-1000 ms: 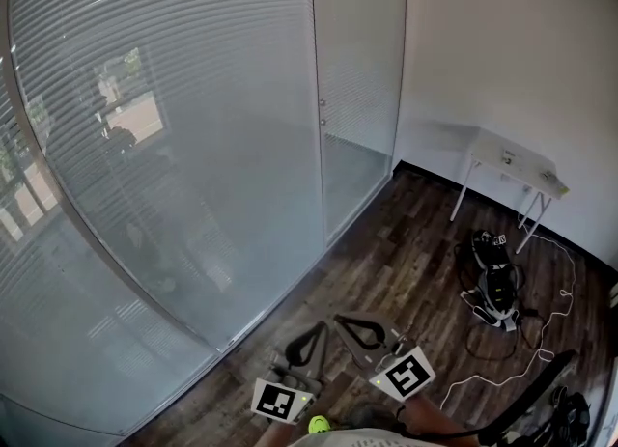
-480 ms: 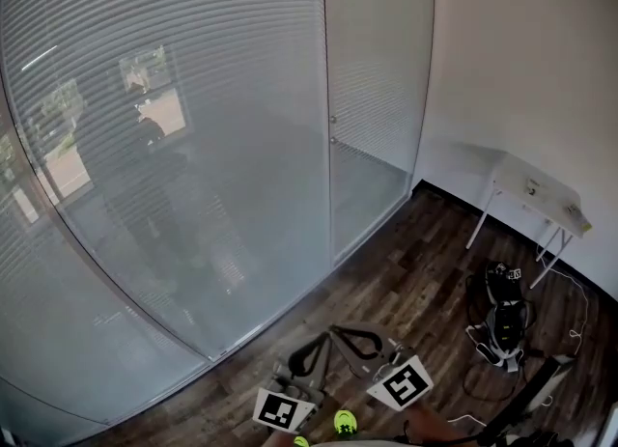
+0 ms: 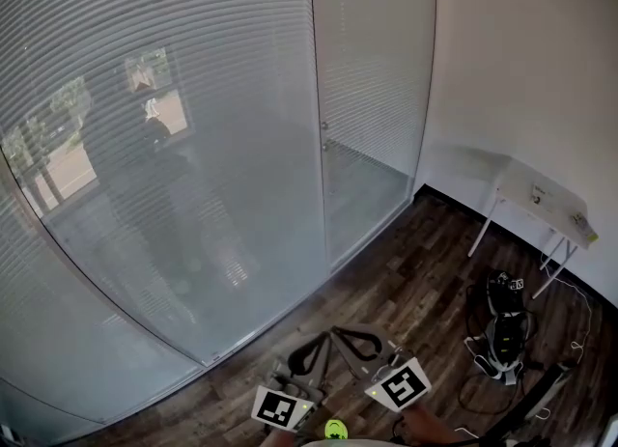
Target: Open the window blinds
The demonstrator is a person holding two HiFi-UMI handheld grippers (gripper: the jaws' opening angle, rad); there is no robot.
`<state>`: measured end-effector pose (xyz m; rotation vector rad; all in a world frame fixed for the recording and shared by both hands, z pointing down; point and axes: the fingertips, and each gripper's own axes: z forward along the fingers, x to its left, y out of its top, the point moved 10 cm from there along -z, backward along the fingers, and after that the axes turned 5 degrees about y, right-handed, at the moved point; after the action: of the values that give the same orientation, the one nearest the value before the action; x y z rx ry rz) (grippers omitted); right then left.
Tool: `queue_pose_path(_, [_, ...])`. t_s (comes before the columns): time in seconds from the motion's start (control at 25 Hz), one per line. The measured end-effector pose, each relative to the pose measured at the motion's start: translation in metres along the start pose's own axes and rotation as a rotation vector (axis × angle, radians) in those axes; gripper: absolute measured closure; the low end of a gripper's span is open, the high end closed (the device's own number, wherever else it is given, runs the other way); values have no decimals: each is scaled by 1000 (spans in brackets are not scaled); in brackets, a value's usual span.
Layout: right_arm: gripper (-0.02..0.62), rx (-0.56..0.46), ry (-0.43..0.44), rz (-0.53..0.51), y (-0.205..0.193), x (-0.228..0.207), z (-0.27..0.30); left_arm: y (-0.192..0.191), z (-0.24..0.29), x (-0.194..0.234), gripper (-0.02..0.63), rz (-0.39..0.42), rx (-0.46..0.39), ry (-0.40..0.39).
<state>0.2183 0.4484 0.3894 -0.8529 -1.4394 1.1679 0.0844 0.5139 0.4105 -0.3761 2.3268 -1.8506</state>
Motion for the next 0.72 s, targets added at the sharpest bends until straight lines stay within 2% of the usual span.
queue_pose_path(0.44, [588, -25, 11, -15, -5, -35, 20, -3, 33, 21, 615, 24, -21, 29])
queue_pose_path(0.72, [588, -25, -9, -2, -16, -56, 42, -17, 52, 48, 615, 58, 16, 8])
